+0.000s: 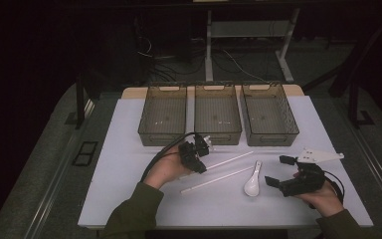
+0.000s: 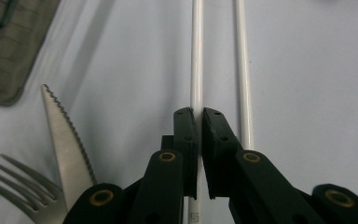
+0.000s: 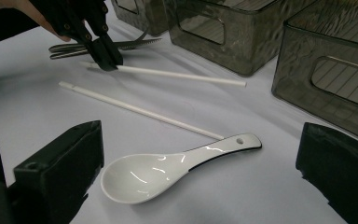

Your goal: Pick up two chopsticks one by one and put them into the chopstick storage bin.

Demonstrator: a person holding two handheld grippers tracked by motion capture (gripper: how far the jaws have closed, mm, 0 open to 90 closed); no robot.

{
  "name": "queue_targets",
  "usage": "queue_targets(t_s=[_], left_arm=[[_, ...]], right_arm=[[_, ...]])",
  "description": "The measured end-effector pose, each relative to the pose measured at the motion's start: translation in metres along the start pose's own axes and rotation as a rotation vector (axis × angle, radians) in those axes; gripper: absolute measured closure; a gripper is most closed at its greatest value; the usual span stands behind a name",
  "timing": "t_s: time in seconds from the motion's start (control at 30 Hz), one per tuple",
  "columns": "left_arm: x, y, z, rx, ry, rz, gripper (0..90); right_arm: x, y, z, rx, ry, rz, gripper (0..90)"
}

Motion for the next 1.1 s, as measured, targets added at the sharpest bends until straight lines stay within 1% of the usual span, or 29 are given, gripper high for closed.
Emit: queue_targets(t_s=[0.07,0.1,0.13,0.17,0.2,0.23,0.27,0.3,0.37,0.6,0.63,0.67,0.83,1.1], left_arm=[[-0.004,0.001,0.001,-0.027,0.022,0.022,83.9],[-0.006,0.002,0.002,-0.050,0.035,0.030,83.9],[-0.008,0.000,0.002,-0.035,0.045,0.028,83.9],[-0.010,-0.001,0.003,-0.035,0.052,0.029,83.9],[-0.012,-0.001,0.004,-0.043,0.056,0.034,83.9],[-0.013,-0.003,0.004,-0.034,0.068,0.032,83.9],[-0.015,-0.003,0.005,-0.045,0.076,0.034,83.9],[-0.015,-0.003,0.005,-0.045,0.076,0.034,83.9],[-0.020,-0.005,0.007,-0.055,0.102,0.039,83.9],[-0.033,-0.010,0.012,-0.073,0.153,0.039,83.9],[-0.033,-0.010,0.012,-0.073,0.153,0.039,83.9],[-0.037,-0.011,0.013,-0.075,0.172,0.042,83.9],[-0.048,-0.012,0.015,-0.088,0.212,0.056,83.9],[-0.065,-0.019,0.019,-0.115,0.263,0.053,83.9]], right_arm=[[0.000,0.000,0.000,0.000,0.000,0.000,0.6],[0.000,0.000,0.000,0.000,0.000,0.000,0.6],[0.000,0.000,0.000,0.000,-0.001,0.000,0.6],[0.000,0.000,0.000,0.000,-0.001,0.000,0.6],[0.000,0.000,0.000,0.000,-0.001,0.000,0.6],[0.000,0.000,0.000,0.000,-0.002,0.000,0.6],[0.000,0.000,0.000,0.001,-0.003,-0.001,0.6],[0.000,0.000,0.000,0.001,-0.003,-0.001,0.6],[0.001,-0.001,0.000,-0.001,-0.005,-0.002,0.6],[0.001,-0.001,0.001,0.000,-0.004,-0.006,0.6],[0.001,-0.001,0.001,0.000,-0.003,-0.006,0.6],[0.001,-0.001,0.001,0.001,-0.002,-0.007,0.6],[0.002,-0.001,0.001,-0.009,-0.004,-0.008,0.6],[0.002,-0.002,0.002,-0.010,-0.007,-0.008,0.6]])
Point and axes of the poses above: each handheld gripper's, and its own axes: x roughly forward along the jaws, z roughly out of its underside, y roughly to its right, the point moved 8 cm from there along x, roughly forward along the jaws, and after that the axes turned 15 degrees about -x, right-handed, at the moved point
